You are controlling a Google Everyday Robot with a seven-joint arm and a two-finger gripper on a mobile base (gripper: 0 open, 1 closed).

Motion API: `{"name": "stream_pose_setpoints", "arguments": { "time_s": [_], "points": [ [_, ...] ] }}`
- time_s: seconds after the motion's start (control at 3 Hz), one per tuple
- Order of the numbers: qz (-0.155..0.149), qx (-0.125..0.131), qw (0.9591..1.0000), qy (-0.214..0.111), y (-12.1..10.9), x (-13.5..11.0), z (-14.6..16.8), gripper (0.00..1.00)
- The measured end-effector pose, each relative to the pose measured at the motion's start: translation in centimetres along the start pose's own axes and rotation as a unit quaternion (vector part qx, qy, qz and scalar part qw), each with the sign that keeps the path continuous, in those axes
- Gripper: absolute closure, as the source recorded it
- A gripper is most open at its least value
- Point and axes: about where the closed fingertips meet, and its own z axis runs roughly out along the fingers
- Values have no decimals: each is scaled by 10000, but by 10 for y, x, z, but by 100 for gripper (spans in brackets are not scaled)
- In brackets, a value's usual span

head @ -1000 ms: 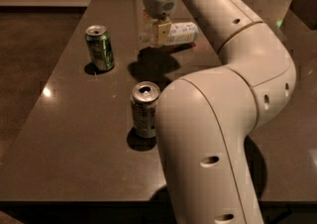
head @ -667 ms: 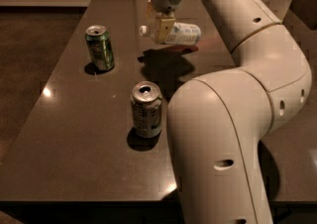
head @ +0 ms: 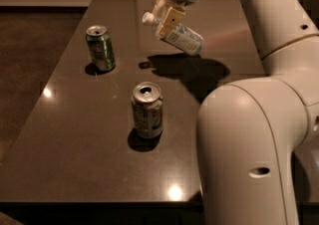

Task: Place blue plastic bottle upright

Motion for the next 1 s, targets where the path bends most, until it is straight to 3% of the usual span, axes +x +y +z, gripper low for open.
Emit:
{"name": "stream_pose_setpoints", "arguments": {
  "time_s": [0.33, 0.67, 1.0],
  "points": [
    [559, 145, 9958, -715, 5, -7, -18, 100],
    [1043, 344, 9841, -1397, 6, -7, -36, 100],
    [1497, 655, 9643, -2083, 3, -3, -54, 100]
  ]
}}
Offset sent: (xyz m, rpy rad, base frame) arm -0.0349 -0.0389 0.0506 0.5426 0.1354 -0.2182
